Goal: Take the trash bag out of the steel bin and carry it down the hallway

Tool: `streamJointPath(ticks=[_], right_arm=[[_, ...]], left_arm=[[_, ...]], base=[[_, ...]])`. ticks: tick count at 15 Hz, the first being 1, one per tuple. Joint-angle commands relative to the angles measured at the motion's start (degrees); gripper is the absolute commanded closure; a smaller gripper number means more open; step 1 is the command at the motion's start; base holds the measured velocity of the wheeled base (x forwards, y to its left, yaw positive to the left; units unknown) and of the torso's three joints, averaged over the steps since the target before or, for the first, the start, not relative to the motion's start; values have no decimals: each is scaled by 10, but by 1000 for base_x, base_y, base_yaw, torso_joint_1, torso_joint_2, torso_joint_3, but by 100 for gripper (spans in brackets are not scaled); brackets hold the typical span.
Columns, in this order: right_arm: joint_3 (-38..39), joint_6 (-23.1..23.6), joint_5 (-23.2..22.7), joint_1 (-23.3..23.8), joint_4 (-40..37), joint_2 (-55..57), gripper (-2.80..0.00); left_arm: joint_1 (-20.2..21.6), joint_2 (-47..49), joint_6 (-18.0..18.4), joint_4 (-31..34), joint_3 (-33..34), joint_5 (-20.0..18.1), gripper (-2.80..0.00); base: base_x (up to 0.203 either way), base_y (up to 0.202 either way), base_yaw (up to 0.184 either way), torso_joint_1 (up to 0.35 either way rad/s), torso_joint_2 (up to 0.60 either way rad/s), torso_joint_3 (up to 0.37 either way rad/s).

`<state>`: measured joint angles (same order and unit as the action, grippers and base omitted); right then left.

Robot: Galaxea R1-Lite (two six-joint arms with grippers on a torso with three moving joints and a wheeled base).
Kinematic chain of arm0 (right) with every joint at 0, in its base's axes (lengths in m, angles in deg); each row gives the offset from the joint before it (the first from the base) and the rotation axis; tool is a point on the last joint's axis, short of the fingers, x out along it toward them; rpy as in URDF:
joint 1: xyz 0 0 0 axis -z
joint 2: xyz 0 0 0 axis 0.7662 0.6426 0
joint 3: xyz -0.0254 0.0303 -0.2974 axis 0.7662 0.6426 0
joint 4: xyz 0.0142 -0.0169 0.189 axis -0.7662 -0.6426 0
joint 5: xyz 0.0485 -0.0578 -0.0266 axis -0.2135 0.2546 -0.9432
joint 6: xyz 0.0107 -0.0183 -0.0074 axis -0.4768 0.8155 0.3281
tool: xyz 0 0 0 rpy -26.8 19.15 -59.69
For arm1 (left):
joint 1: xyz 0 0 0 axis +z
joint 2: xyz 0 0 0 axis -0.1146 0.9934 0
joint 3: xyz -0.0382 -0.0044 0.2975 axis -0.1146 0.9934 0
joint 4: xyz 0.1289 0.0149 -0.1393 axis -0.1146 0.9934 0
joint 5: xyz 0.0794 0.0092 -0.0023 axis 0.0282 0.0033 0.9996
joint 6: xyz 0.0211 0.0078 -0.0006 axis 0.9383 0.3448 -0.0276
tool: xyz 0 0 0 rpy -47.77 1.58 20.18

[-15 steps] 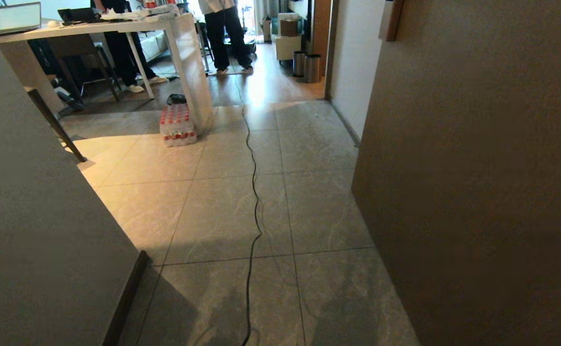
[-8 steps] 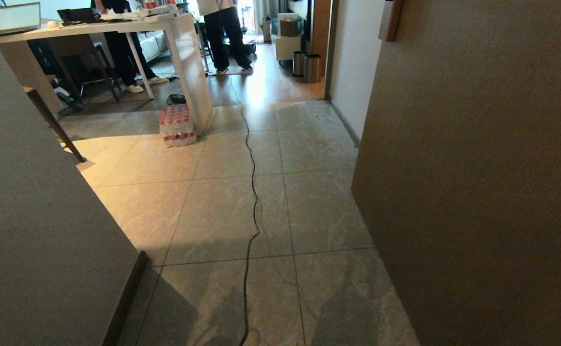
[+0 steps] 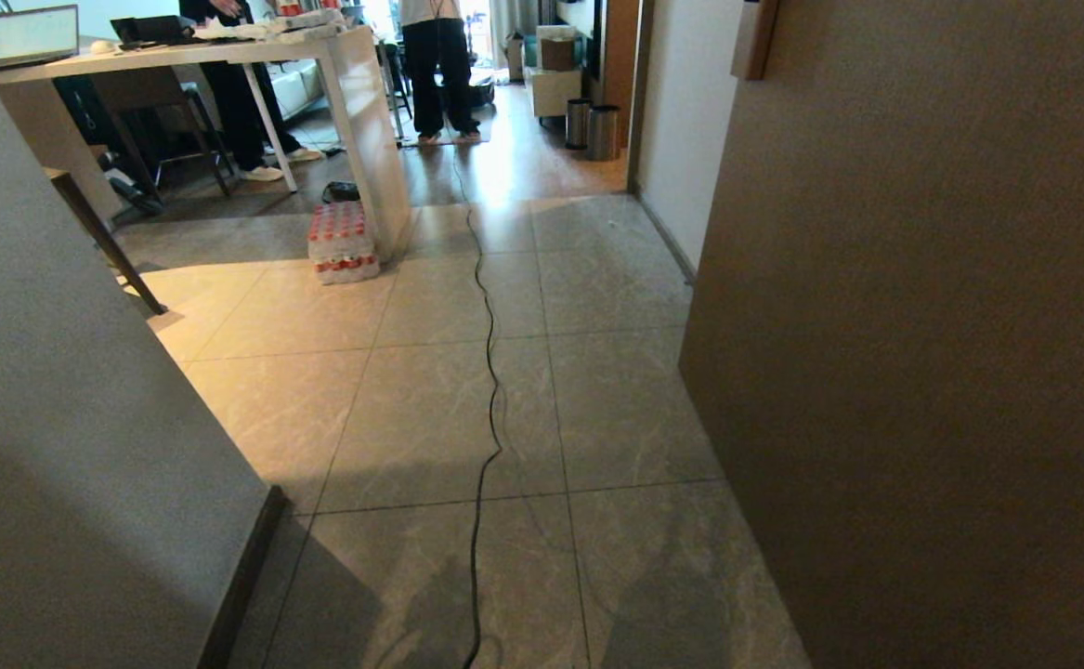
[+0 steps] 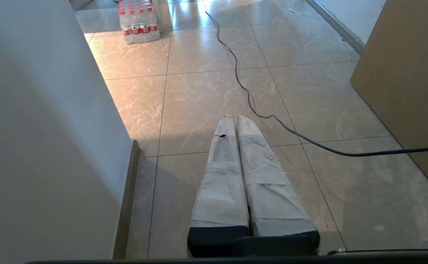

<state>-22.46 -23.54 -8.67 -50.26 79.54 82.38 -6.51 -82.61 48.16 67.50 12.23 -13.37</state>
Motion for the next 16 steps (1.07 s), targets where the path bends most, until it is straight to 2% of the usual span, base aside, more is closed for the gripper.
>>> streamJointPath(ticks=[1,16], right_arm=[[0,0,0,0,1,0,0],[0,-1,0,-1,0,0,0]], left_arm=[[0,0,-1,0,7,0,0],[0,0,-1,0,7,0,0]], base=[[0,0,0,0,0,0],[0,0,0,0,0,0]])
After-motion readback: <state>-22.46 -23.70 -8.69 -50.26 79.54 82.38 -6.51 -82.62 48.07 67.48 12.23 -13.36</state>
